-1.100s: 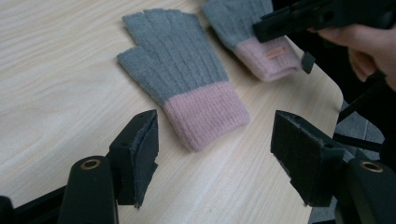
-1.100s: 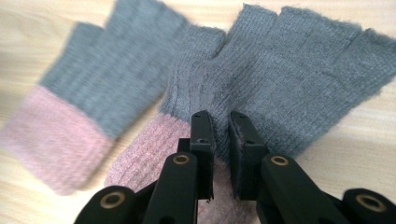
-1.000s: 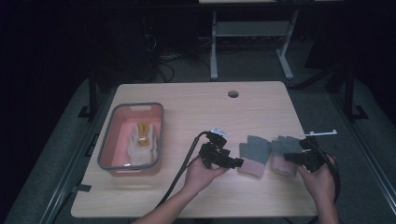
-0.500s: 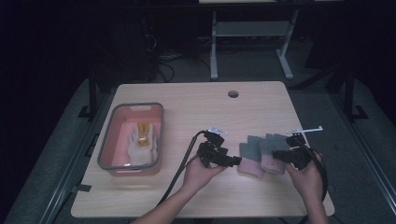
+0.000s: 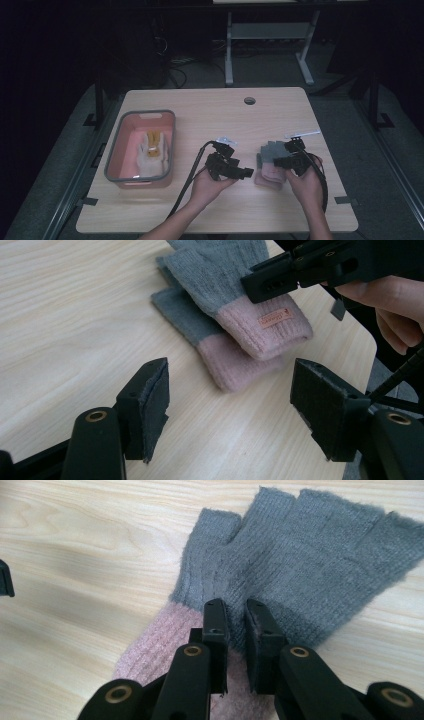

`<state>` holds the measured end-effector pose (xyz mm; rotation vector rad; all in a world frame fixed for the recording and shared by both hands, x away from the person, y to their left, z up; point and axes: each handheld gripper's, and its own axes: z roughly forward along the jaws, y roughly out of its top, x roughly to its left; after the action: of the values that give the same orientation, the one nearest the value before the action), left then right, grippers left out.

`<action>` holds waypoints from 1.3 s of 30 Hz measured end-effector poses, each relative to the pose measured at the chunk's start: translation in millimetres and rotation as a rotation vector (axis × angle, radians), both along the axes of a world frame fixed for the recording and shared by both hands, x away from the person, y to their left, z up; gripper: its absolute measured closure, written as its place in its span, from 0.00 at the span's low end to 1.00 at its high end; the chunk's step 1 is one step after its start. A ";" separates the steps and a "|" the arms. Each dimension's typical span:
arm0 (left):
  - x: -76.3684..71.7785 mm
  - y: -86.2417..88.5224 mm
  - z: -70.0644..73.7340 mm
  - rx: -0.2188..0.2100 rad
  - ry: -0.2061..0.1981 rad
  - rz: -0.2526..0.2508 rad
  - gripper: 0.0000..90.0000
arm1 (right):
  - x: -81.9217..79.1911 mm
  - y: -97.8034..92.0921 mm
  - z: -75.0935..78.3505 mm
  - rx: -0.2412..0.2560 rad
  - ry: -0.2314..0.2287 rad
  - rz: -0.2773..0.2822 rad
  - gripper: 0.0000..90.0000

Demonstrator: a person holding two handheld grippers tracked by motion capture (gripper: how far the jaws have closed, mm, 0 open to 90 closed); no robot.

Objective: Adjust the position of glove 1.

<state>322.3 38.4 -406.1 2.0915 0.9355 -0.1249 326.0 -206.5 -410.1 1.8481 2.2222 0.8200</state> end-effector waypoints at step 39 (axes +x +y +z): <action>29.1 -49.9 -34.0 -0.023 0.208 0.038 0.46 | -11.9 -53.4 -30.6 0.253 0.004 -0.112 0.57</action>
<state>351.4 -11.5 -440.1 2.0656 1.0916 -0.3375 314.1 -259.9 -440.7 2.0623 2.0754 1.1204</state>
